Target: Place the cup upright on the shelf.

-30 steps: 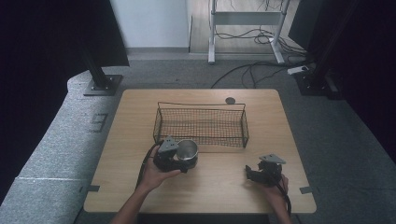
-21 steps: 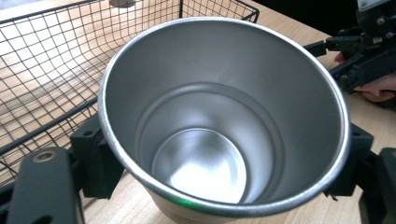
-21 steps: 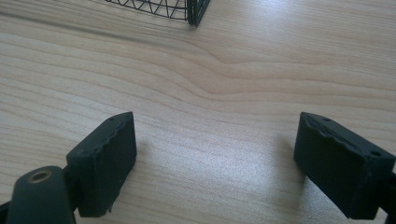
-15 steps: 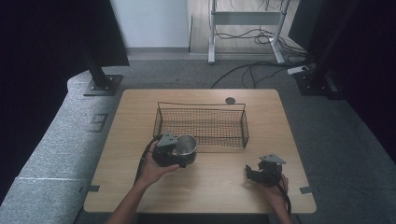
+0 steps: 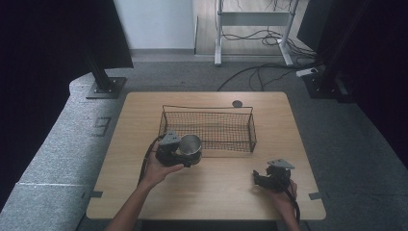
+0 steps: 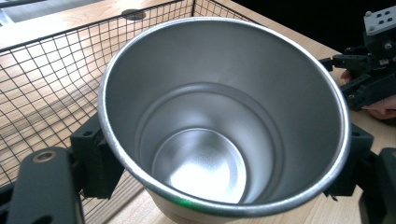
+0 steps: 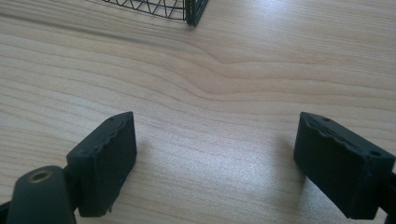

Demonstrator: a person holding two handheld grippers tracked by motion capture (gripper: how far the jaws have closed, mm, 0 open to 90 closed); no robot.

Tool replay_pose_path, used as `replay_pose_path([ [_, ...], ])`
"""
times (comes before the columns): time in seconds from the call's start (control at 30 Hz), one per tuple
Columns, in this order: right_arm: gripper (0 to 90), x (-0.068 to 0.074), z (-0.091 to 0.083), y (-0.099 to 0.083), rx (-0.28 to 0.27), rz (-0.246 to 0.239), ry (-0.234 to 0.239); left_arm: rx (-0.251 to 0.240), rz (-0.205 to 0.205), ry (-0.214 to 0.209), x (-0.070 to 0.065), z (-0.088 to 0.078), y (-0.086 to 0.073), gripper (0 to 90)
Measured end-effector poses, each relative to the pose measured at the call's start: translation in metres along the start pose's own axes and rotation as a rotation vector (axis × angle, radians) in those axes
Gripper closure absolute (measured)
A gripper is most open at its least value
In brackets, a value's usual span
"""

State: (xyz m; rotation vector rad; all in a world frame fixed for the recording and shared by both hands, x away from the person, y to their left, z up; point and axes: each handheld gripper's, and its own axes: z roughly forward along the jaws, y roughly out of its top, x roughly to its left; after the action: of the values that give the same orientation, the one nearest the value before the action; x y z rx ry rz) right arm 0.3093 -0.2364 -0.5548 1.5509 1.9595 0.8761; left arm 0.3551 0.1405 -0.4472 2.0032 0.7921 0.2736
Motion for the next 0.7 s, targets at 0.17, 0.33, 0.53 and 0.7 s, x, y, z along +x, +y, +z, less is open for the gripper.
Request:
replay_pose_path([
  [0.17,13.0,0.0,0.0,0.0,0.0,0.0,-0.001,0.001,-0.013,-0.003,0.005,0.0,0.002,18.2],
  [0.33,13.0,0.0,0.0,0.0,0.0,0.002,-0.002,-0.006,-0.01,-0.002,0.006,0.0,0.008,18.2],
  [0.53,13.0,0.0,0.0,0.0,-0.001,0.004,-0.002,-0.014,-0.031,-0.022,0.011,0.002,0.014,18.2],
  [0.7,13.0,0.0,0.0,0.0,-0.001,0.003,-0.003,-0.011,-0.026,-0.014,0.014,0.002,0.02,18.2],
])
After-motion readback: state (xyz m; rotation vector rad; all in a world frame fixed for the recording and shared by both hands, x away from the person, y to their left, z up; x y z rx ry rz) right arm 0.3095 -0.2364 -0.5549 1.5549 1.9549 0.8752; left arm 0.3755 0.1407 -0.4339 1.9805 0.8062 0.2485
